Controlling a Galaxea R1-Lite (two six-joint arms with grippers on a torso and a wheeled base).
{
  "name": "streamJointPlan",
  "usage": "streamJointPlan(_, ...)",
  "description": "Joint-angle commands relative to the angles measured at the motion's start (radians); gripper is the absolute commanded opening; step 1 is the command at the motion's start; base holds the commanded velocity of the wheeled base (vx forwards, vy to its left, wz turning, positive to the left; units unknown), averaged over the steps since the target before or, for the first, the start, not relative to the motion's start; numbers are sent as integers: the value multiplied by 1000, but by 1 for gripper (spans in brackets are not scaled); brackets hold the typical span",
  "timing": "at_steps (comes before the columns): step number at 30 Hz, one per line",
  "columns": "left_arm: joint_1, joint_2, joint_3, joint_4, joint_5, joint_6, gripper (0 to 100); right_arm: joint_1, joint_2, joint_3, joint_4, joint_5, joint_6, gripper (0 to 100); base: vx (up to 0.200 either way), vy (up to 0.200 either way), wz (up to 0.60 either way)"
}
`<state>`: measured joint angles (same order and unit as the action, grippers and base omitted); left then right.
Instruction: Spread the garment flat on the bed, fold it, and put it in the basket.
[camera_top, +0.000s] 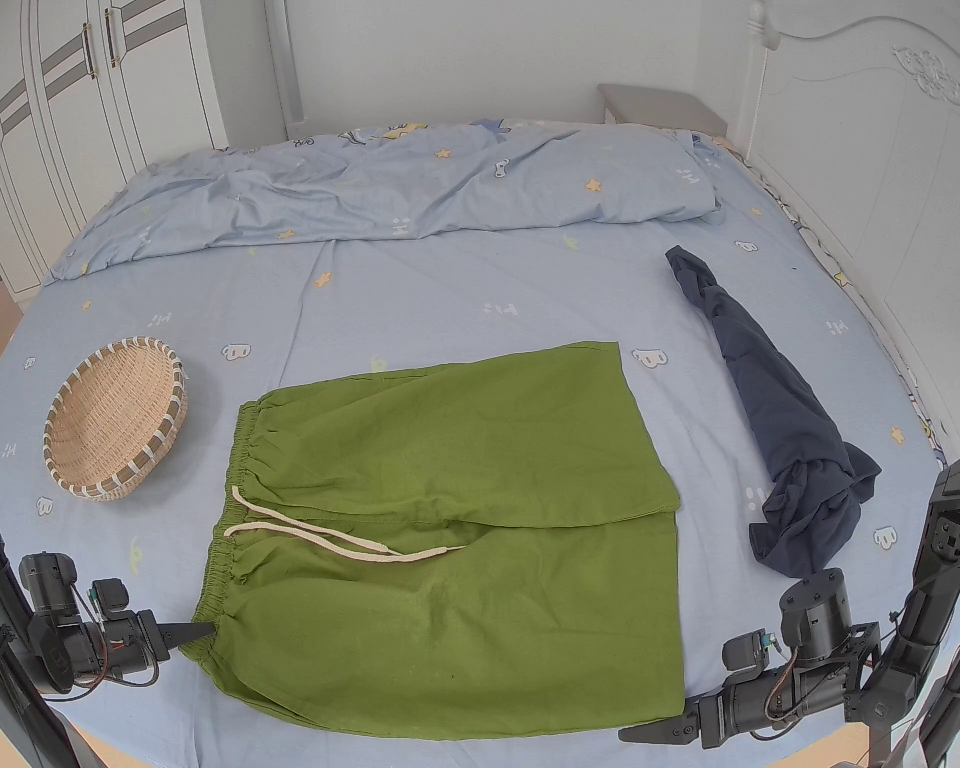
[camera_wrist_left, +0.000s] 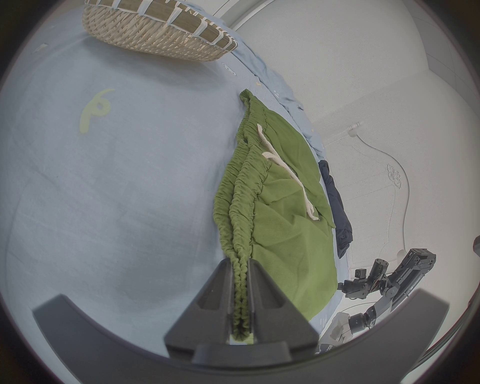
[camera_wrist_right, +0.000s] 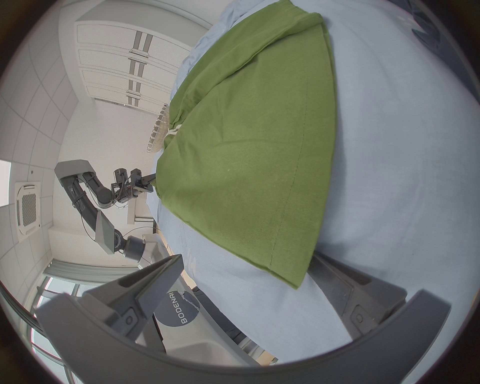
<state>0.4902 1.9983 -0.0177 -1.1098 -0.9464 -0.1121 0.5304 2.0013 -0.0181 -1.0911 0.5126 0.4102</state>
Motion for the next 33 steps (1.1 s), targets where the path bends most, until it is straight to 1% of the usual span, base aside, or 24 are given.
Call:
streamJointPlan(1,1,2,18,-1,0,0,0,-15,4,18,8,-3,13,100,0,0,0)
streamJointPlan(2,2,2,18,-1,0,-1,0,-18,2,18,10,-3,15,0,0,0,0)
streamJointPlan(6,2,2,18,-1,0,0,0,-24,-2,18,20,-3,15,0,0,0,0)
streamJointPlan(8,4,2,18,1,0,0,0,-46,-26,18,49,-3,15,0,0,0,0)
streamJointPlan(14,2,4,18,1,0,0,0,-75,-96,18,123,0,13,0,0,0,0)
streamJointPlan(16,2,5,18,-1,0,-1,0,-81,-108,18,135,11,13,0,0,0,0)
streamJointPlan(17,2,5,18,1,0,0,0,-89,-119,18,145,29,12,0,0,0,0)
streamJointPlan(20,4,0,18,2,0,0,0,-106,-133,18,148,41,12,0,0,0,0)
streamJointPlan(27,4,-4,18,10,0,-1,0,-110,-136,18,135,40,12,0,0,0,0)
streamJointPlan(29,2,-4,18,13,0,0,0,-133,-162,18,126,40,13,0,0,0,0)
streamJointPlan(30,2,-4,18,13,0,0,0,-145,-179,18,134,44,12,0,0,0,0)
streamJointPlan(33,2,-3,18,13,0,0,0,-139,-184,18,166,49,12,0,0,0,0)
